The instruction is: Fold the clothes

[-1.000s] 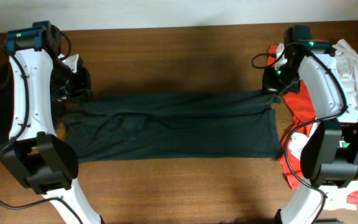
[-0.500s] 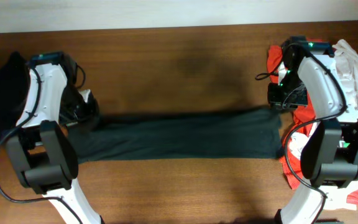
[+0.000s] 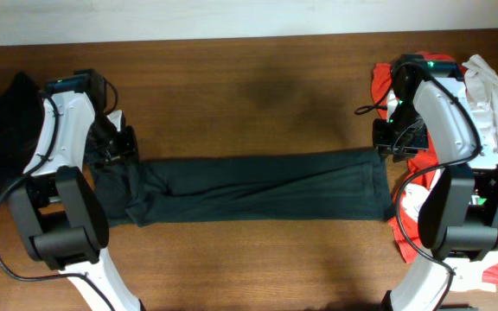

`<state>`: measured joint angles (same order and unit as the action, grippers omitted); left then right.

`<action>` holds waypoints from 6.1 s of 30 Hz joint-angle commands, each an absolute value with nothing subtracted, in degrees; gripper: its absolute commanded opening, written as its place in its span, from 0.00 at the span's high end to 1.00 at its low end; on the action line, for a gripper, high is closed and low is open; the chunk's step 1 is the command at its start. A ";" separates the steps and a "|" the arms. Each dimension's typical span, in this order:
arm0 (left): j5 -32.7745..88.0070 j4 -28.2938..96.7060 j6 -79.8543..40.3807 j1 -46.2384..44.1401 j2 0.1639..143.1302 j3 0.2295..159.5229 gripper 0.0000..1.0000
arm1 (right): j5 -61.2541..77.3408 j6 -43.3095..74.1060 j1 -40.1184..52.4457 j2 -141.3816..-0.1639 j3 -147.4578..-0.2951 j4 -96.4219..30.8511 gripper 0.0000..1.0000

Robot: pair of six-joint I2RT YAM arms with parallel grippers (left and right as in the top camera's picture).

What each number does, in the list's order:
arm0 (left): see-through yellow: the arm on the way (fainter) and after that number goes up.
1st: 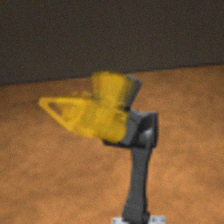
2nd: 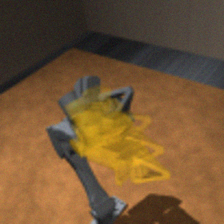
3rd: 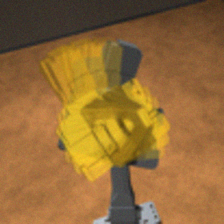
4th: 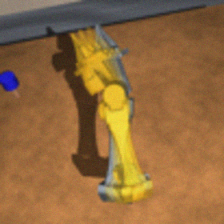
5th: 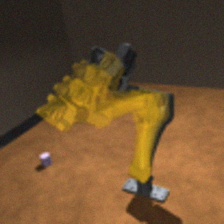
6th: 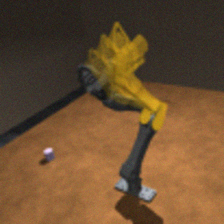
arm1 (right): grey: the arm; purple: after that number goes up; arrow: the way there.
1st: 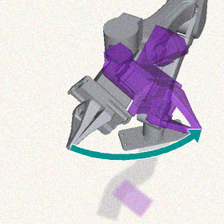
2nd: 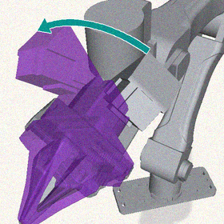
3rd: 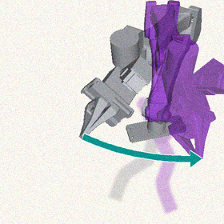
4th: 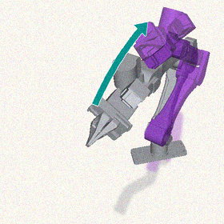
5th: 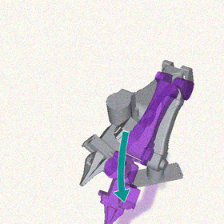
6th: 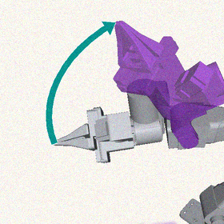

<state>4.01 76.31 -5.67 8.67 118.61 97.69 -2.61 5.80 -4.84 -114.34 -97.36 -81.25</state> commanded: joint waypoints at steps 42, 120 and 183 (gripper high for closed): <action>1.76 74.87 -16.86 18.52 106.15 90.04 0.54 | 13.17 -10.41 -11.55 -113.65 -69.17 -54.46 0.18; 12.62 61.52 11.64 11.29 119.31 70.00 0.43 | 3.79 10.94 13.41 -115.13 -96.66 -78.85 0.01; 14.50 89.12 -7.20 -22.48 125.99 117.27 0.26 | 4.64 4.69 2.22 -115.13 -96.66 -80.16 0.01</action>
